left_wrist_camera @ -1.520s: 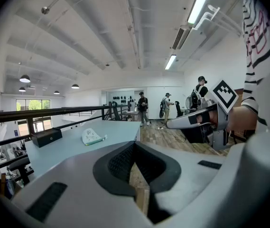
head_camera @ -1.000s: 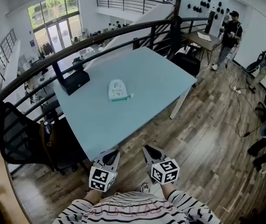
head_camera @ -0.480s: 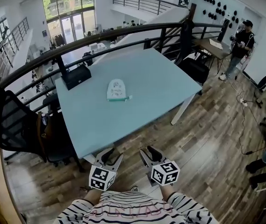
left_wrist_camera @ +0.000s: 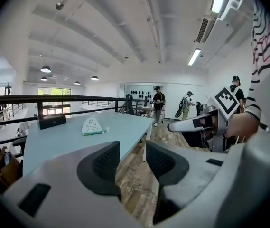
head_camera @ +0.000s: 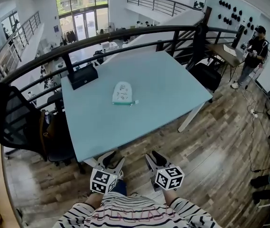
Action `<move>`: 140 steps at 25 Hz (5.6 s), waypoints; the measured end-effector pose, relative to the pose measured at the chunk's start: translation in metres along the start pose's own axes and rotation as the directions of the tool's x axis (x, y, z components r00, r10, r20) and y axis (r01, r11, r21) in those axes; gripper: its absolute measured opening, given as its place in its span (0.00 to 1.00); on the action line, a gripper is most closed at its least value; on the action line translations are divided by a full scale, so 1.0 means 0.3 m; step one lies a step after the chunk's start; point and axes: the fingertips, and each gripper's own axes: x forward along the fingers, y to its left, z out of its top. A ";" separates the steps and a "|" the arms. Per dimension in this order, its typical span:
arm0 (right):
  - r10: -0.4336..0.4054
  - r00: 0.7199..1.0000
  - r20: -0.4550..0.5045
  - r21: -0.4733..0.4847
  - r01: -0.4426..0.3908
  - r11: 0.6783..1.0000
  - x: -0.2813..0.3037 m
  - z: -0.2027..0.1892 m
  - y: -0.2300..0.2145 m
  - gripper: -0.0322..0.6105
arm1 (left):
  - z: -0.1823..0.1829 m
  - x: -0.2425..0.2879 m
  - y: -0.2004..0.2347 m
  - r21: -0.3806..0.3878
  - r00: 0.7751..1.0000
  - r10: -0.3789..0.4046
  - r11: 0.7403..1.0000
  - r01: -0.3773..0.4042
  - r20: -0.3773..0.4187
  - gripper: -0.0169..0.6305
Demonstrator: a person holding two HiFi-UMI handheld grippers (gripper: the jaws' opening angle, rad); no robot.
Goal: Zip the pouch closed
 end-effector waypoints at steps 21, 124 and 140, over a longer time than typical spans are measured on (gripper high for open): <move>-0.052 0.999 0.016 -0.011 0.052 0.999 0.575 0.296 -0.152 0.31 | 0.215 0.391 0.498 0.025 0.997 -0.071 0.997 0.071 0.006 0.26; 0.334 0.746 -0.576 -0.352 -0.595 0.722 1.288 0.196 -0.511 0.11 | 0.016 1.198 0.776 -0.205 0.931 0.271 0.924 -0.322 -0.244 0.16; 0.302 0.788 -0.537 -0.325 -0.523 0.788 1.260 0.210 -0.439 0.11 | 0.028 1.111 0.773 -0.226 0.936 0.231 0.929 -0.294 -0.266 0.07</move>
